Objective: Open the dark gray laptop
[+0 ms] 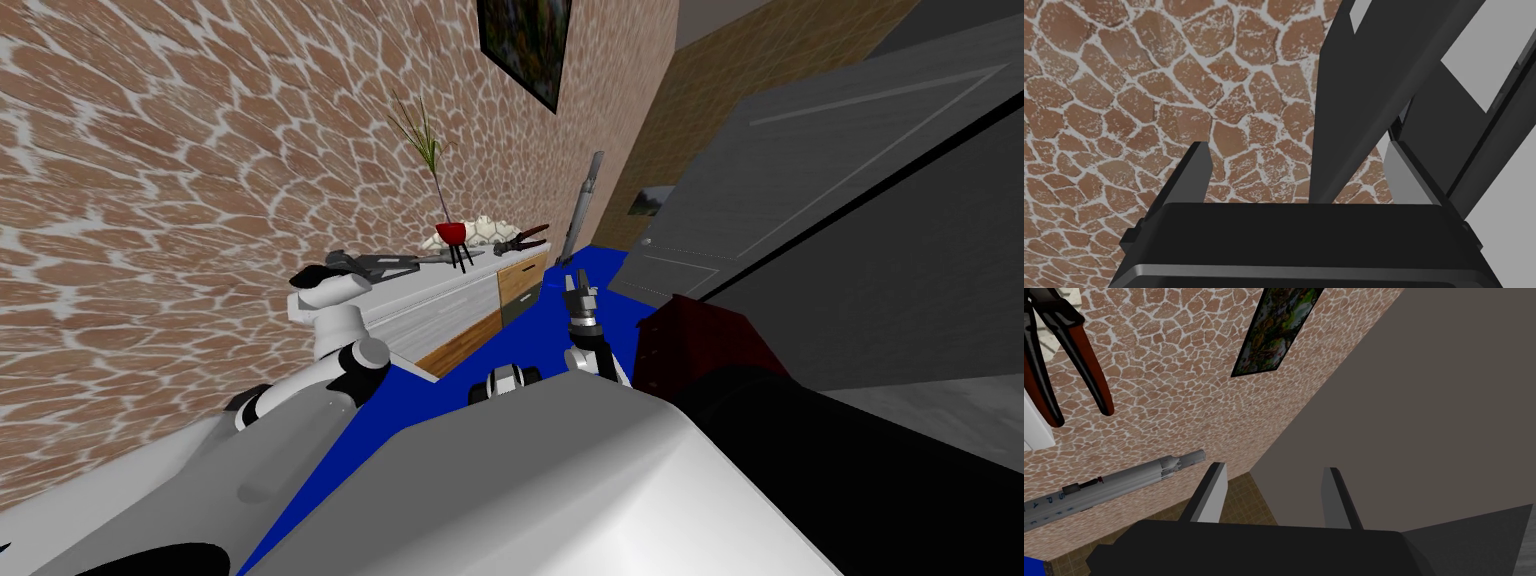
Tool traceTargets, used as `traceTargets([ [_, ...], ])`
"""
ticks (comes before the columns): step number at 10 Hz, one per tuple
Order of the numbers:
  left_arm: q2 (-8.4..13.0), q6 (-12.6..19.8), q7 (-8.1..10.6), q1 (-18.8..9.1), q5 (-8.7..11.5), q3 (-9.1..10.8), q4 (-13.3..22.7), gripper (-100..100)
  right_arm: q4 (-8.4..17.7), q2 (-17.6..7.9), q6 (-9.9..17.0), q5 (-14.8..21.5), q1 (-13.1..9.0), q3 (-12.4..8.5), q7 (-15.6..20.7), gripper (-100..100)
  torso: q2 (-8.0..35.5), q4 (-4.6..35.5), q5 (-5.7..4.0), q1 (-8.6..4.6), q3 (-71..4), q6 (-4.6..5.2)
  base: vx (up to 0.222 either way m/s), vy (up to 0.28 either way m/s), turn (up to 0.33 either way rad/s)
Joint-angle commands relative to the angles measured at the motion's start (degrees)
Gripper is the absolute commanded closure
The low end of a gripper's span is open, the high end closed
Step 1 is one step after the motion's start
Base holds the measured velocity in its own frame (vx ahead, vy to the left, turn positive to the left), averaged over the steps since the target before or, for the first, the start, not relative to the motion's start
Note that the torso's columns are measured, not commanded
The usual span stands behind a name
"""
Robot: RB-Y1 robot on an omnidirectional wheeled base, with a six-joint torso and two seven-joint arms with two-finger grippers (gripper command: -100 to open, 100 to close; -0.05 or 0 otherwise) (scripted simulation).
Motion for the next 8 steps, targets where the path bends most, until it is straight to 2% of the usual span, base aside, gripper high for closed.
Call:
traceTargets([
  [1, 1.5, 2.7, -0.62, -2.5, -0.3, 0.54, 0.0, -100, 0.0, 0.0, 0.0, 0.0, 0.0, 0.0, 0.0, 0, 0.1, 0.1, -0.1, -0.04, 0.1, 0.07, -0.01, -0.009, -0.01],
  [2, 0.9, 2.6, -0.43, -1.7, -0.6, 0.64, 0.2, -100, 0.0, 0.0, 0.0, 0.0, 0.0, 0.0, 0.0, 0, 0.2, 0.2, -0.2, -0.14, 0.1, 0.11, 0.0, 0.0, 0.0],
  [3, 1.0, 2.8, -0.48, -1.8, -0.7, 0.67, 0.3, 0, 0.0, 0.0, 0.0, 0.0, 0.0, 0.0, 0.0, 0, 0.2, 0.1, -0.1, -0.14, 0.1, 0.06, 0.0, 0.0, 0.0],
  [8, 0.9, 2.9, -0.48, -1.6, -0.7, 0.68, 0.4, 0, 0.0, 0.0, 0.0, 0.0, 0.0, 0.0, 0.0, 0, -0.1, -0.1, 0.15, 0.17, 0.0, -0.05, 0.0, 0.0, 0.0],
])
